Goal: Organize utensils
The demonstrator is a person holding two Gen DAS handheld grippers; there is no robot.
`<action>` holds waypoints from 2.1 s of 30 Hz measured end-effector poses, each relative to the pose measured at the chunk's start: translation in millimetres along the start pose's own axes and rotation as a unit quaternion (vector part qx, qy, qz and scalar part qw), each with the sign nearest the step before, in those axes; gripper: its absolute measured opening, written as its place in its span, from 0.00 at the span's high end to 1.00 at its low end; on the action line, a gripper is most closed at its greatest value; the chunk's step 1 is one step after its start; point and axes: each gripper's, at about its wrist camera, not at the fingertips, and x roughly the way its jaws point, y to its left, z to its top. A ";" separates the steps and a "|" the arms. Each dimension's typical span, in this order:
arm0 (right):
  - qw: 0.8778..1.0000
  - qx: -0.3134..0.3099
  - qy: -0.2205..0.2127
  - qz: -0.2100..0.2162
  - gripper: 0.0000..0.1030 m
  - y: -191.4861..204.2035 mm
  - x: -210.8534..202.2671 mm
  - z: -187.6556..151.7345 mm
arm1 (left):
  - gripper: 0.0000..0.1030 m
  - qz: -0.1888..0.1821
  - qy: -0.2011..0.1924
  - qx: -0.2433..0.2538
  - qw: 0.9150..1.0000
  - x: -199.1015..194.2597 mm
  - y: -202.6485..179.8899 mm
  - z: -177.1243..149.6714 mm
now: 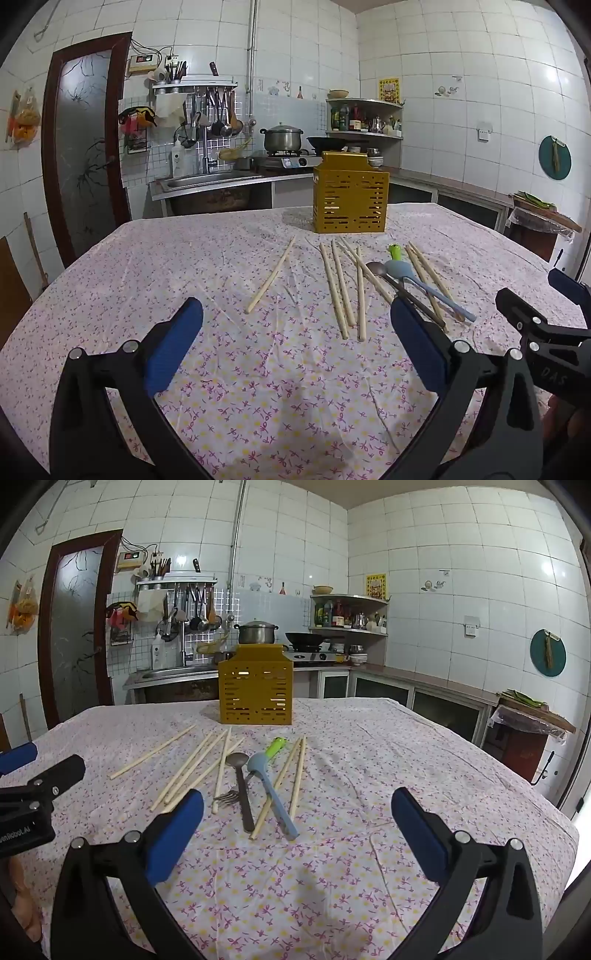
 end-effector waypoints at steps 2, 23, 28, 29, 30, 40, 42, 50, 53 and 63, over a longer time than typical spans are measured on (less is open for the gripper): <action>1.000 0.000 -0.003 -0.001 0.04 -0.5 -0.6 -0.1 | 0.05 0.001 0.001 0.001 1.000 -0.1 0.0 0.0; 1.000 0.009 -0.014 -0.003 0.04 -5.1 -8.1 1.1 | 0.05 0.001 -0.007 -0.003 1.000 -5.8 0.7 -0.1; 1.000 0.011 -0.018 -0.002 0.04 -5.3 -9.7 0.9 | 0.05 0.001 -0.011 -0.004 1.000 -8.3 0.2 0.2; 1.000 0.011 -0.019 -0.002 0.04 -5.4 -9.7 0.2 | 0.05 0.001 -0.012 -0.004 1.000 -9.1 0.0 0.3; 1.000 0.011 -0.019 -0.001 0.04 -5.5 -9.9 0.3 | 0.05 0.001 -0.012 -0.004 1.000 -9.6 0.1 0.3; 1.000 0.014 -0.023 0.003 0.04 -6.3 -10.0 -0.1 | 0.05 0.001 -0.021 -0.003 1.000 -13.7 1.4 1.4; 1.000 0.014 -0.024 0.004 0.04 -6.2 -10.2 -0.5 | 0.05 0.001 -0.022 -0.002 1.000 -14.0 0.9 1.8; 1.000 0.015 -0.026 0.006 0.04 -6.6 -12.3 -1.4 | 0.05 0.001 -0.023 -0.002 1.000 -14.9 1.2 1.8; 1.000 0.015 -0.026 0.007 0.04 -6.5 -12.2 -1.2 | 0.05 0.000 -0.024 -0.002 1.000 -14.5 1.6 1.9; 0.999 0.016 -0.028 0.008 0.04 -6.0 -13.2 -1.5 | 0.05 0.000 -0.025 -0.001 1.000 -14.3 1.3 1.5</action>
